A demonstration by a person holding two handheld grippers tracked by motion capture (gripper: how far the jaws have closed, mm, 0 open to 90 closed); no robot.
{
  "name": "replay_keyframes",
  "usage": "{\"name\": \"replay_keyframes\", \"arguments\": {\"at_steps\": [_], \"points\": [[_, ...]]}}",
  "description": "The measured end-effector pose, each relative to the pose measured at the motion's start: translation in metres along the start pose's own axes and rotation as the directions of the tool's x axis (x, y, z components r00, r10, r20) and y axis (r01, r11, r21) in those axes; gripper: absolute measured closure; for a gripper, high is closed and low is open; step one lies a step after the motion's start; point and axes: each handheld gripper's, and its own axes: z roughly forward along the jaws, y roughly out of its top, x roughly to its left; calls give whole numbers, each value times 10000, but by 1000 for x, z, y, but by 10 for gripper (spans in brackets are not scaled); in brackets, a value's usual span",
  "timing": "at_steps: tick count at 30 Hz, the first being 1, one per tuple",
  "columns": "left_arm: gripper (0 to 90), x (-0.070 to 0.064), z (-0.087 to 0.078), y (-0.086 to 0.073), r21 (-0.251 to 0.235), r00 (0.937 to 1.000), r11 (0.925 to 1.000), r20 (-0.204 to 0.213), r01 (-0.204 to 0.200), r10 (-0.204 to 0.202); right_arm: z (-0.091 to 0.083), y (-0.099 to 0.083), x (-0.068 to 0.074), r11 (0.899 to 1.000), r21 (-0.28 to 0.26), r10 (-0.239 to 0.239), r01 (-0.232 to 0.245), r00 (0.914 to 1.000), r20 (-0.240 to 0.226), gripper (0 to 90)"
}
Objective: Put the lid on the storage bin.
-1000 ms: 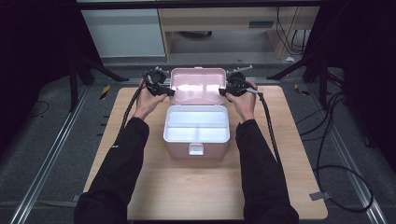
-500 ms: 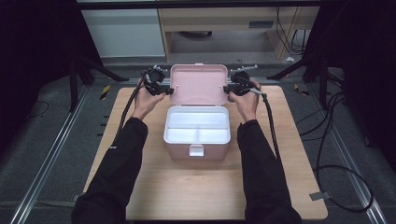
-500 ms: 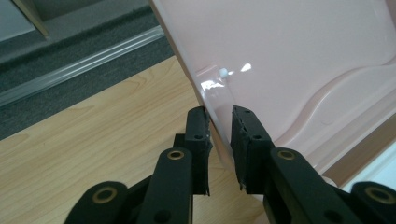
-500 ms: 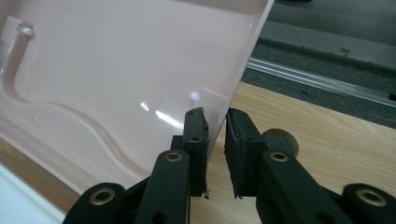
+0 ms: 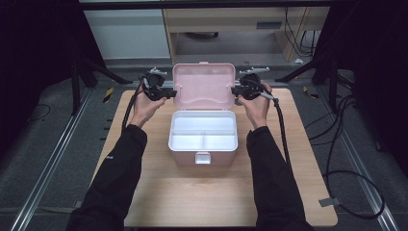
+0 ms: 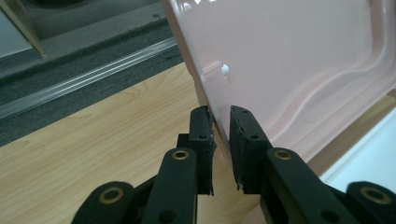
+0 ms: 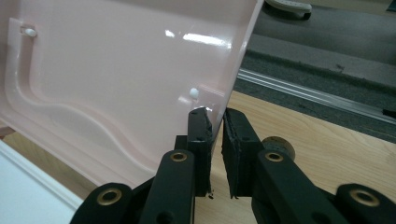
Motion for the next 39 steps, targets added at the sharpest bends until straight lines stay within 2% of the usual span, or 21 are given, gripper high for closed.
{"name": "replay_keyframes", "arguments": {"at_steps": [5,9,12,18,29,35,39], "points": [[796,-8,-6,2,7,9990,9992,-201,-390,390,-10,-2,0,9996,-254,82,-85,9999,-123,829],[797,-12,-12,3,-90,9984,9985,-169,-547,545,-19,-4,1,9993,-368,-3,-2,9999,-161,829],[803,-14,-14,1,-284,9987,9984,-160,-496,492,-24,-5,2,9987,-503,-30,21,9998,-174,833],[805,-15,-13,-2,-280,9982,9980,-203,-568,562,-23,-8,1,9980,-634,-12,-1,9998,-212,841],[807,-17,-15,-14,-295,9973,9971,-216,-702,696,-22,-16,7,9966,-748,-357,347,9993,-119,842],[805,-23,-17,-16,-418,9948,9945,-359,-963,949,-26,-23,9,9937,-1055,-398,383,9991,-129,841],[802,-25,-18,-19,-472,9943,9938,-396,-1010,991,-30,-26,9,9928,-1079,-541,526,9985,-115,839]]}}
